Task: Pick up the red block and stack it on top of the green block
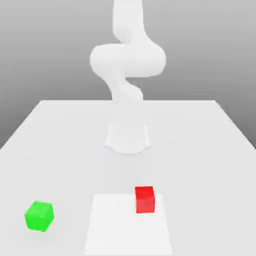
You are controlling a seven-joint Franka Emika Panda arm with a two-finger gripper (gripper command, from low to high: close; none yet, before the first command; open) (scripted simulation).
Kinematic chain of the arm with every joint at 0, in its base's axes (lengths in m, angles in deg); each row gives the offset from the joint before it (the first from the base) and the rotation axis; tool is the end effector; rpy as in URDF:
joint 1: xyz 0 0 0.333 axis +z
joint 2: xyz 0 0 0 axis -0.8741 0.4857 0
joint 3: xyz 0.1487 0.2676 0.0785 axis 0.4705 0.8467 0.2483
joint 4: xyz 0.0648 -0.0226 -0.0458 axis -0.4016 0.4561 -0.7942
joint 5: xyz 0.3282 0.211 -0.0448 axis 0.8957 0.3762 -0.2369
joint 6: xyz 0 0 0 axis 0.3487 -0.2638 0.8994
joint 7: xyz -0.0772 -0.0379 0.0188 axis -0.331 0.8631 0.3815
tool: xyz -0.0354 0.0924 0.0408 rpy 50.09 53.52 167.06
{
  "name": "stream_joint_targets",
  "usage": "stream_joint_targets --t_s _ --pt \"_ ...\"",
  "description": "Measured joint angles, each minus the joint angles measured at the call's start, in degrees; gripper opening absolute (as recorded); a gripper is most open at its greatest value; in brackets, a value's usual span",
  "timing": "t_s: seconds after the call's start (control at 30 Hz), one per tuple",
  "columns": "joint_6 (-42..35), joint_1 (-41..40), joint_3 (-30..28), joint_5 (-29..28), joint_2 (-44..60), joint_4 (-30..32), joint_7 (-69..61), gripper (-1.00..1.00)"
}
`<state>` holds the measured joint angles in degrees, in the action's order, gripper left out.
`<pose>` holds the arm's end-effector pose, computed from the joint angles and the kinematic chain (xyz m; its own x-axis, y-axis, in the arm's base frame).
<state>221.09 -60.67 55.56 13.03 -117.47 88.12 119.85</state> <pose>0.3755 0.0062 0.6612 0.5292 -0.7122 0.4613 -0.5330 -0.7020 -0.4724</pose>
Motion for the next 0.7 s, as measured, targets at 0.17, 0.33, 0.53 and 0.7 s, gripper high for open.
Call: stream_joint_targets --t_s 0.17,0.33,0.53,0.7 --pt "6.8 0.7 1.1 0.2 9.7 7.9 0.5 0.00" --pt "13.6 1.3 2.2 0.4 19.4 15.7 1.0 0.00" --pt "22.7 2.4 3.6 0.7 32.7 25.9 1.6 0.00" --pt "32.4 2.8 3.5 -1.1 45.1 28.4 3.2 0.00"
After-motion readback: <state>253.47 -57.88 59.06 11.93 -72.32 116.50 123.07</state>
